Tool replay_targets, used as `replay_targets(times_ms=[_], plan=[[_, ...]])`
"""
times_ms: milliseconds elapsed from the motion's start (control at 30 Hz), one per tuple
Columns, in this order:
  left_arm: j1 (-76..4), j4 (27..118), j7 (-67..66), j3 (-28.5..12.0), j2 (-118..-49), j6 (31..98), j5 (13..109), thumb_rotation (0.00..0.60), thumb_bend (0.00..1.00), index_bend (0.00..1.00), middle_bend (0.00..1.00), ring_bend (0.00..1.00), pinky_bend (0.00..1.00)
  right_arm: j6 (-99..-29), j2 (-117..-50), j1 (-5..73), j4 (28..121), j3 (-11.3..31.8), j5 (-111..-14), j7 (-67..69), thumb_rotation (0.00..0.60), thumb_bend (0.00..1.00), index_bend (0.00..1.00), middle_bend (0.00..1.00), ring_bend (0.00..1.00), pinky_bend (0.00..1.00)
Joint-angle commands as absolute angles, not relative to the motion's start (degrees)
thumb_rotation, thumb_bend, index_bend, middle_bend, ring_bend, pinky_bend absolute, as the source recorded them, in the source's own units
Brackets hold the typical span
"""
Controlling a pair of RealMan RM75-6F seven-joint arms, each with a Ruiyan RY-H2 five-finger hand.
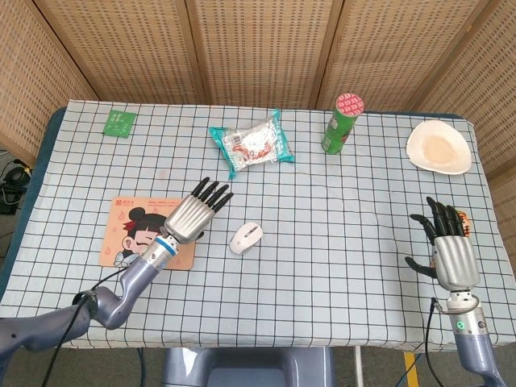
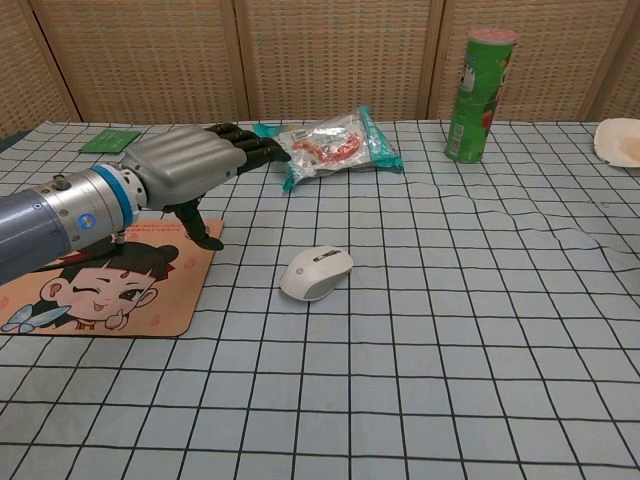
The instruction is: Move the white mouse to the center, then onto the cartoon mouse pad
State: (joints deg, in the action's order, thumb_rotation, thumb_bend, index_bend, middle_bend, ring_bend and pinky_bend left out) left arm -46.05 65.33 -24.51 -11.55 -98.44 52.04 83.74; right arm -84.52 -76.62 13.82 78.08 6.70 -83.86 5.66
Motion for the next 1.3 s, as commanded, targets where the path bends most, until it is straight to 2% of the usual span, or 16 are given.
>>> replay_targets(times_ms=[33, 300, 900, 1300], plan=[[-48.19, 62.55, -26.04, -11.75, -101.00, 50.40, 82.70, 0.600, 0.00, 0.00, 0.00, 0.00, 0.00, -84.58, -76.43, 13.72, 78.15, 6.90, -83.86, 6.03, 0.600, 0.16, 0.27, 0.02, 0.00, 0.00], [-52.06, 57.95, -26.50, -11.57, -105.72, 48.89, 82.43, 0.600, 0.00, 0.00, 0.00, 0.00, 0.00, -84.58, -75.84, 13.39, 78.23, 7.68, -83.46, 7.20, 0.600, 0.16, 0.27, 0.02, 0.00, 0.00], [-55.24, 52.16, -25.32, -9.84, -110.03, 47.73, 82.20, 0.600, 0.00, 0.00, 0.00, 0.00, 0.00, -85.30, -75.41, 12.98, 78.60, 8.31, -84.17, 8.18, 0.600, 0.16, 0.28, 0.02, 0.00, 0.00], [-56.80, 53.23, -24.25, -7.91, -111.74, 48.80, 84.33, 0.600, 0.00, 0.00, 0.00, 0.00, 0.00, -85.33, -75.34, 12.83, 78.56, 8.64, -84.29, 8.44, 0.600, 0.16, 0.29, 0.02, 0.00, 0.01]])
